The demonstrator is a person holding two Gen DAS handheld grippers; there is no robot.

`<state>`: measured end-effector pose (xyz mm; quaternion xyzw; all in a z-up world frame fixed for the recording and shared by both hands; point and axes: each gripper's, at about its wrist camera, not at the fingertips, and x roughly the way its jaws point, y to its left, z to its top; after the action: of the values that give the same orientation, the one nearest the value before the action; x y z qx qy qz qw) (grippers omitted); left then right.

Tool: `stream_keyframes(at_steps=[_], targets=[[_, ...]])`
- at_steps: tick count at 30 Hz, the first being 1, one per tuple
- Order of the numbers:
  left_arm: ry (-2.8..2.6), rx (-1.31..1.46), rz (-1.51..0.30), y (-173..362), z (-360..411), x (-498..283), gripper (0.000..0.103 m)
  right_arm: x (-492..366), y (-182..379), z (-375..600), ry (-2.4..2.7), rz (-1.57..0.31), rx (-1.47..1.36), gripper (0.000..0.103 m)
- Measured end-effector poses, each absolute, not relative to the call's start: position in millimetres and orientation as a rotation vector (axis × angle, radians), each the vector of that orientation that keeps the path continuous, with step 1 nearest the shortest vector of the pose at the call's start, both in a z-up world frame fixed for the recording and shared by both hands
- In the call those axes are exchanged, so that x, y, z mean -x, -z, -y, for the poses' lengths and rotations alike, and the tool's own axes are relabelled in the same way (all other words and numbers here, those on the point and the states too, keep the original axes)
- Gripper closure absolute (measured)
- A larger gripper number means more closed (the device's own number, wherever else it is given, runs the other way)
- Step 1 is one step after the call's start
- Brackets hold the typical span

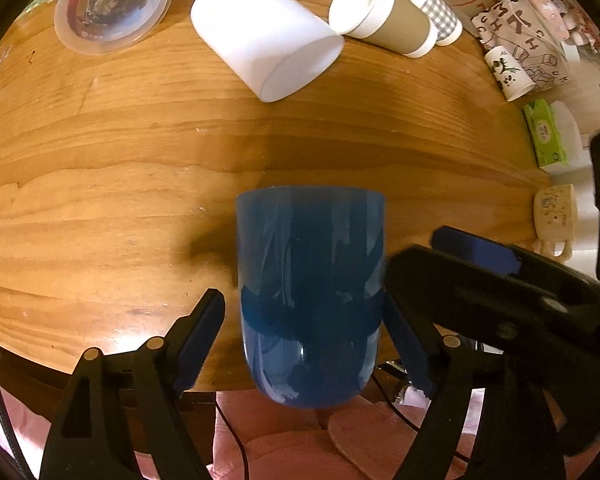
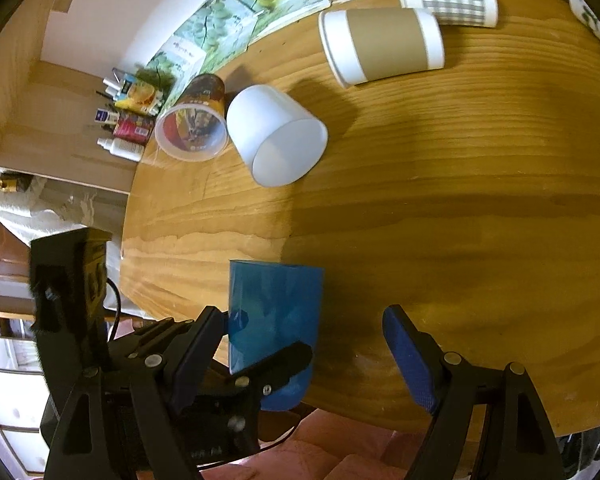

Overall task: Flip cup upright
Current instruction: 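Close the right gripper on the blue cup while the left gripper opens and releases it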

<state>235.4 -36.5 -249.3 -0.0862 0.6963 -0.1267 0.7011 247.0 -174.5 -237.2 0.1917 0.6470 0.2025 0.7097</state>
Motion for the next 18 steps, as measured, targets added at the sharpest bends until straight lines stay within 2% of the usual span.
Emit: stream_keyframes(at_steps=[18], targets=[[0.213,0.274,-1.419,219.2,-7.7,-197.2,0.02,-263.6,260.1,137.9,-0.456,-1.571,-0.295,0.02]])
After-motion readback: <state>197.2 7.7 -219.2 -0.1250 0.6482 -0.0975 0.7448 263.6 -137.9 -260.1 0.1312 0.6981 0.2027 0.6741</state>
